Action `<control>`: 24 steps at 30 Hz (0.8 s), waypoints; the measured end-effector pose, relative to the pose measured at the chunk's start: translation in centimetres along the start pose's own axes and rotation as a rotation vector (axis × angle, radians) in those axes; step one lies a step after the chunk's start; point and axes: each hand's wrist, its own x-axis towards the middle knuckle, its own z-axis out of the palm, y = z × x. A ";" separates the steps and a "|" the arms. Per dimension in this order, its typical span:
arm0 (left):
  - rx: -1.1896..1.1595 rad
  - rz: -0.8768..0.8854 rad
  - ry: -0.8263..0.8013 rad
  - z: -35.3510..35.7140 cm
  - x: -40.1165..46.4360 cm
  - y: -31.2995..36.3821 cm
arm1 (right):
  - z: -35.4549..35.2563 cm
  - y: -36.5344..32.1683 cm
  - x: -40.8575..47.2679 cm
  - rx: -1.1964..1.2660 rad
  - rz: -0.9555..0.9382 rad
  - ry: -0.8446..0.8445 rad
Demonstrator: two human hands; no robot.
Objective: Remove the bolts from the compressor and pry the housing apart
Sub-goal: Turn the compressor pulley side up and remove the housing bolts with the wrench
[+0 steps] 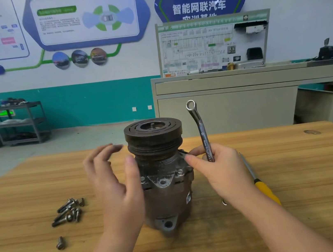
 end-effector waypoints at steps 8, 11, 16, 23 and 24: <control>0.212 0.278 -0.309 1.2 -1.6 1.7 | -0.2 -1.1 0.3 0.041 -0.098 -0.008; 0.234 0.282 -0.334 1.2 -1.6 1.5 | -0.1 -1.0 -0.1 -0.048 -0.081 -0.001; 0.190 0.293 -0.269 1.1 -2.0 1.7 | -1.0 1.1 1.2 -0.049 0.180 0.192; -0.043 0.743 -0.515 2.2 -5.4 4.0 | -1.8 6.5 2.4 -0.606 0.697 -0.101; -0.063 0.702 -0.611 2.5 -6.1 4.3 | -1.6 6.9 2.5 -0.645 0.713 -0.137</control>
